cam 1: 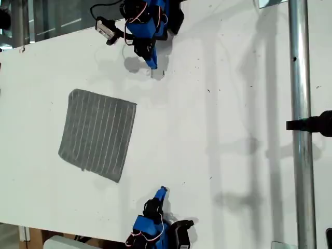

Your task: Grasp corners of a towel and fold twice.

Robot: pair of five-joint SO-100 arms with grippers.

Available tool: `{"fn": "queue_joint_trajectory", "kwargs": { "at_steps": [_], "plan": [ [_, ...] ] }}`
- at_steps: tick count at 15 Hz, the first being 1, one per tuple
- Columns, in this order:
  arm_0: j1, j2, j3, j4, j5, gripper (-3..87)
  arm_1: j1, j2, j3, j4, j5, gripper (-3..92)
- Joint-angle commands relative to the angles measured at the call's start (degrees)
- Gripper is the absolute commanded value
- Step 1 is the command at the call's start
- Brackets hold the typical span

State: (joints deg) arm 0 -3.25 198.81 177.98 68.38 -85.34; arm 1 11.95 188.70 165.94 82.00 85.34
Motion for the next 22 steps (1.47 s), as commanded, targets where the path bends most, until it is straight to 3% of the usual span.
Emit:
{"fn": "queue_joint_trajectory", "kwargs": {
  "at_steps": [1,3,10,17,20,22],
  "plan": [
    [-0.4,0.4,0.7,-0.7,-0.1,-2.9,-1.1,-1.4,-5.7,-1.1,-2.5,-0.3],
    [-0.3,0.4,0.7,-0.5,-0.4,-2.9,0.2,-17.7,-15.3,-3.3,-7.2,-0.3],
    [0.1,0.4,0.7,-1.1,-1.3,-2.9,11.5,-72.5,-61.5,-4.0,-35.4,-0.3],
    [0.1,0.4,0.8,-1.1,-1.2,-2.9,14.6,-99.4,-94.8,-4.5,-45.5,-0.2],
    [0.2,0.4,0.8,-1.0,-1.1,-2.9,17.0,-103.4,-98.9,-2.5,-50.4,33.3],
    [0.3,0.4,0.8,-0.8,-1.1,-2.9,19.2,-105.9,-97.2,-2.1,-55.8,38.5]
  ]
}}
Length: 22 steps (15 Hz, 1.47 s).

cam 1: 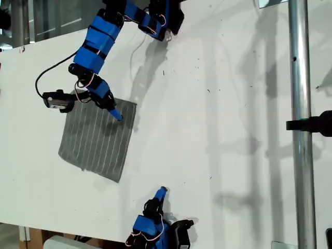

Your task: Grasp corners of a towel and fold twice.

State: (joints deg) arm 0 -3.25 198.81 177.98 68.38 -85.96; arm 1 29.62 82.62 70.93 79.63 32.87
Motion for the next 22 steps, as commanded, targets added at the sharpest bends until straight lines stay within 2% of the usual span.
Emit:
{"fn": "queue_joint_trajectory", "kwargs": {
  "at_steps": [1,7,11,17,22],
  "plan": [
    [0.3,0.4,0.8,-0.8,-0.4,-2.9,2.9,-1.4,0.4,-0.9,-5.3,38.7],
    [0.5,0.4,0.8,-0.7,-0.9,-2.9,5.2,-15.5,4.7,-10.8,-8.6,34.2],
    [0.4,0.4,0.8,-0.4,-1.1,-2.9,6.5,-20.3,4.0,-13.5,-8.6,33.3],
    [0.0,0.4,0.8,-0.3,-1.1,-2.9,5.4,-19.6,-5.0,-7.4,-8.9,33.4],
    [-0.2,0.4,0.8,0.2,-1.3,-2.9,7.3,-23.7,-5.2,-9.8,-9.1,33.5]
  ]
}}
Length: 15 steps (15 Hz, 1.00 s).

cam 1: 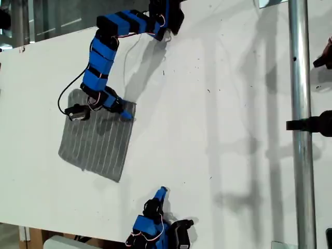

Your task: Grasp corners of a towel and fold twice.

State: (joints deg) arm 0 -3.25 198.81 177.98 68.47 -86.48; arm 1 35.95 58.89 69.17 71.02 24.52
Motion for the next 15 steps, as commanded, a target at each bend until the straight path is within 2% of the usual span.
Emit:
{"fn": "queue_joint_trajectory", "kwargs": {
  "at_steps": [1,6,10,15],
  "plan": [
    [-0.2,0.4,0.8,0.5,-1.1,-2.9,1.2,-2.3,-3.9,-2.0,-0.7,33.4],
    [-0.5,0.4,0.8,-0.7,-0.3,-2.9,0.3,12.1,-7.6,9.8,-0.7,32.3],
    [0.4,0.4,0.8,-0.5,-0.8,-2.9,0.9,8.6,-7.2,7.1,-0.9,32.7],
    [-0.2,0.4,0.8,0.0,-0.9,-2.9,1.1,-5.4,-7.6,1.8,-1.1,32.0]
  ]
}}
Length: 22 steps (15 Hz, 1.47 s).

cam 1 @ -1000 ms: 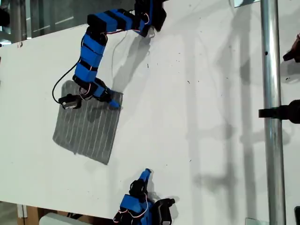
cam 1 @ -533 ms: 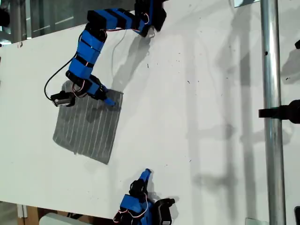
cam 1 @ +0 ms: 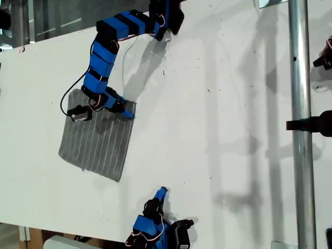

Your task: Grasp corners of a towel and fold twice.

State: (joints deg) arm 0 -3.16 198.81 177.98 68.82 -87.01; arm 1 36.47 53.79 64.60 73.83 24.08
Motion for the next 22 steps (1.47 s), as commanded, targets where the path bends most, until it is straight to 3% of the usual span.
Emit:
{"fn": "queue_joint_trajectory", "kwargs": {
  "at_steps": [1,4,6,10,12,14,17,19,20,22],
  "plan": [
    [-0.4,0.4,0.8,-0.2,-0.4,-2.9,1.2,-1.8,-2.7,-1.1,-0.7,29.9],
    [-1.1,0.4,0.8,0.3,0.0,-2.9,2.6,-1.9,-2.3,-1.4,-1.3,6.6],
    [-1.2,0.4,0.8,0.3,0.1,-2.9,2.5,-0.7,-1.9,-1.4,-1.0,-0.2],
    [-6.9,-1.8,-4.4,-3.3,2.5,-3.0,-0.3,2.1,-0.6,-0.9,-0.4,-0.2],
    [-10.2,-29.4,-22.3,-8.0,8.2,-3.0,-1.1,3.2,0.5,-1.2,0.1,-0.2],
    [-13.4,-54.9,-42.4,-9.7,19.4,-3.0,-2.0,3.2,0.5,-1.6,0.5,-0.2],
    [-24.3,-80.6,-62.0,-5.3,41.1,-3.0,-3.5,4.2,0.5,-1.8,1.1,-0.2],
    [-29.7,-95.2,-72.9,-2.2,49.9,-2.9,-4.6,4.9,0.7,-2.1,1.8,-0.2],
    [-33.9,-99.8,-76.4,-1.6,51.2,-0.6,-5.3,5.3,0.7,-2.3,2.0,-0.2],
    [-39.7,-105.2,-82.2,-1.8,54.8,14.3,-6.2,6.2,1.1,-2.5,2.6,-0.2]
  ]
}}
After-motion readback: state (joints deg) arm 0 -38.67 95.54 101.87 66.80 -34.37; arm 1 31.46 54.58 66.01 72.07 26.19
